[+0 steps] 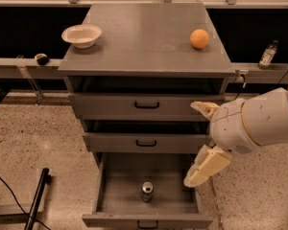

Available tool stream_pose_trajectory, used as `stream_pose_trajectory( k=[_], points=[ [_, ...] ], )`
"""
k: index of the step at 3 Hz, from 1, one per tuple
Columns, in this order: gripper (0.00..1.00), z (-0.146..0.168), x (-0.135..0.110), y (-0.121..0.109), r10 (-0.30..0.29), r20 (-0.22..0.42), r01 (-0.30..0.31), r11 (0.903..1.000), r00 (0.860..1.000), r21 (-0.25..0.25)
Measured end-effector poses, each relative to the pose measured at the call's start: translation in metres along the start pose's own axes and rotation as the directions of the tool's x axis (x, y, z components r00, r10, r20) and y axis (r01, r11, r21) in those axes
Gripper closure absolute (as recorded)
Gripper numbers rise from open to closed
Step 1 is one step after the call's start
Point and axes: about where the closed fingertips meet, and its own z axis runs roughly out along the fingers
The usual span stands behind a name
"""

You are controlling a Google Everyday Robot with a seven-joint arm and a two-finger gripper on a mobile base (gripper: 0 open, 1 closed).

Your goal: Pick green can from bottom drawer and place on counter

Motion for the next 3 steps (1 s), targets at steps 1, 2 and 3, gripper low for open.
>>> stream_pose_trajectory(
  k=[1,2,3],
  points=[
    [0.0,0.056,0.015,-0.002,0.015,0.068,-0.015,0.9999,0.998,-0.006],
    [0.0,0.134,0.058,-0.026,0.004,0.201,-0.019,0.9972,0.98,0.073],
    [0.0,0.134,0.058,-0.026,0.004,0.201,-0.019,0.9972,0.98,0.073]
  ],
)
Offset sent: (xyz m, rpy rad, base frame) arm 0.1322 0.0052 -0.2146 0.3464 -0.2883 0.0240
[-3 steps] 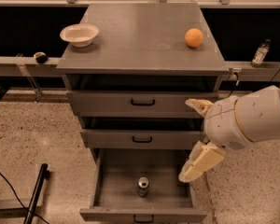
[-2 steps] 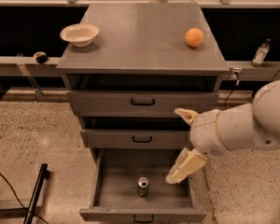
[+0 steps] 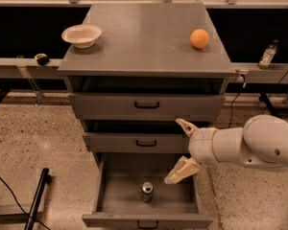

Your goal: Pick green can from bottom drawer and place on counter

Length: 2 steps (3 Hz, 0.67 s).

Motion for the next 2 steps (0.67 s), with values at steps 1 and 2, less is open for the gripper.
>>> stream_pose_trajectory(
  k=[1,2],
  points=[
    [0.0,0.035,0.01,-0.007,-0.001,0.033,0.001,0.9999,0.999,0.015],
    [0.0,0.094,0.029,-0.016,-0.032,0.113,0.023,0.9967,0.993,0.078]
  ],
)
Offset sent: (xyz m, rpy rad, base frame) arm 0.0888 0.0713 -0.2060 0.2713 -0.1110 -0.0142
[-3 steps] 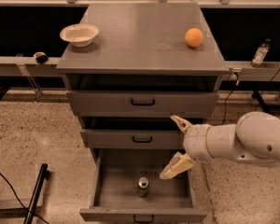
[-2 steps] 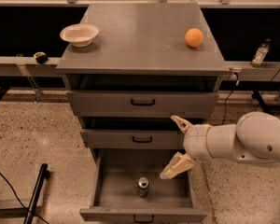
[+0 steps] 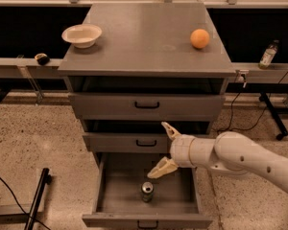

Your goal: Pick green can from bottom drawer and place on counter

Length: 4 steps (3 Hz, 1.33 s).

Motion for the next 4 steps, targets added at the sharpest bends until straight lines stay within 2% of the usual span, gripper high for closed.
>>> stream_pose_trajectory(
  k=[1,2,3,4],
  points=[
    [0.0,0.043,0.038,0.003,0.003,0.046,-0.004,0.9994,0.999,0.035],
    [0.0,0.069,0.103,0.021,0.094,0.08,-0.097,0.9947,0.992,0.034],
    [0.0,0.092,0.168,0.057,0.183,0.061,-0.18,0.9825,0.981,-0.05],
    [0.0,0.092,0.168,0.057,0.183,0.061,-0.18,0.9825,0.981,-0.05]
  ],
)
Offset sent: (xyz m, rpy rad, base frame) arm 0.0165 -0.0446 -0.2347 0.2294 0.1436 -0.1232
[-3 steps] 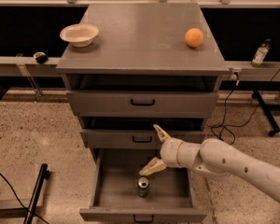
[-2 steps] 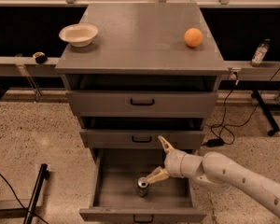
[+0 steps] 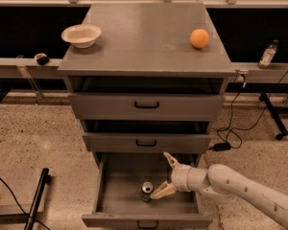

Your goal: Pick green can from bottom drawer and place on counter

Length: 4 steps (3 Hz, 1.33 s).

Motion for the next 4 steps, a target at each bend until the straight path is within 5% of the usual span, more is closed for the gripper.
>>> stream_pose_trajectory(
  k=[2,4],
  points=[
    [0.0,0.039,0.039,-0.006,-0.032,-0.007,0.033,0.9994,0.999,0.013],
    [0.0,0.083,0.114,0.001,0.055,-0.004,-0.055,0.9976,0.998,-0.043]
  ],
)
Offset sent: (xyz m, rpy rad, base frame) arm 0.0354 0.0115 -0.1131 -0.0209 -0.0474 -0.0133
